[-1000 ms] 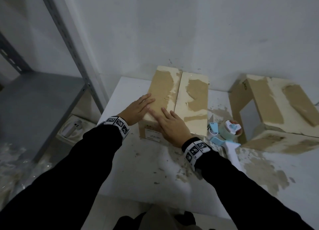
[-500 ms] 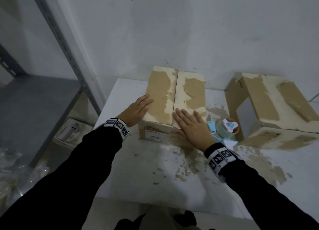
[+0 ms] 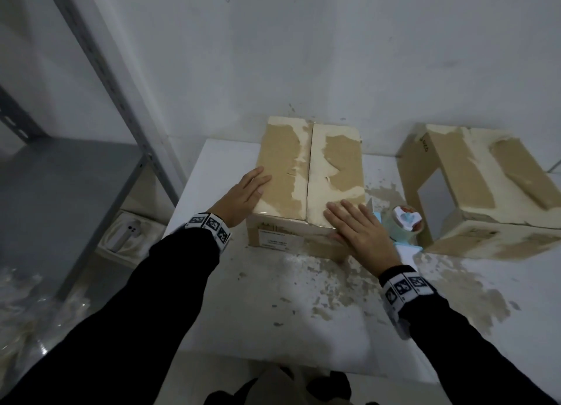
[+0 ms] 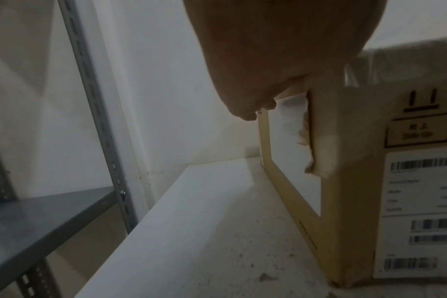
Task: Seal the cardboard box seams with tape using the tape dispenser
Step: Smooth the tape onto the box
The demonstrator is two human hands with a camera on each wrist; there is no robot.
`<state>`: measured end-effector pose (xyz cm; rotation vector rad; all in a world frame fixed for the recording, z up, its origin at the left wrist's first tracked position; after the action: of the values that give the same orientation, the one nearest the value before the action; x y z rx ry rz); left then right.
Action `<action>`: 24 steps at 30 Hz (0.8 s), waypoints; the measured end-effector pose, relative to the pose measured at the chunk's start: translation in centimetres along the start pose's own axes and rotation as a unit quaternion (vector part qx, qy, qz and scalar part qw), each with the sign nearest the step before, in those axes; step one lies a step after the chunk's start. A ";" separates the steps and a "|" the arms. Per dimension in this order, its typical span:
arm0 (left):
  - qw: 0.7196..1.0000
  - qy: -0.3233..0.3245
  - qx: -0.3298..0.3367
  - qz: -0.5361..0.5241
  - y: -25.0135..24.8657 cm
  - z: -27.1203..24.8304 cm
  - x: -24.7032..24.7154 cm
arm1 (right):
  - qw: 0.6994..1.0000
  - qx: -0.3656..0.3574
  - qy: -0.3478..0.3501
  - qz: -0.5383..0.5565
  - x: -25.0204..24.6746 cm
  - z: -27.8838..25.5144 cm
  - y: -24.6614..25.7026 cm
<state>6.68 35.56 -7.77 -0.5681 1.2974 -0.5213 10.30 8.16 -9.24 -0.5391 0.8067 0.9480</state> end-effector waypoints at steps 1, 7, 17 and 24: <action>1.000 0.001 0.000 -0.001 -0.1 0.0 0.0 | 1.000 0.005 0.013 0.014 0.0 -0.4 -0.4; 1.000 -0.001 -0.005 -0.018 0.1 0.0 0.3 | 0.986 0.110 0.042 0.121 0.4 -0.9 -1.1; 0.997 -0.017 -0.019 -0.074 0.2 0.0 0.7 | 0.764 0.468 -0.034 0.444 0.7 -3.6 -1.2; 0.996 -0.022 -0.020 -0.079 0.2 0.0 0.8 | 0.721 0.443 0.060 0.529 -1.1 -3.1 -2.5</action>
<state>6.84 35.23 -8.50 -0.7159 1.2287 -0.6107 11.04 4.17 -10.06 0.8438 1.6097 1.3750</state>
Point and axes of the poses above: each hand's wrist, its own z-axis towards the middle knuckle, its own x-axis out of the palm, y = z × x, the point moved 4 cm from there along z, towards the middle knuckle, and after that the axes turned 7 degrees about -y, right-handed, at the moved point
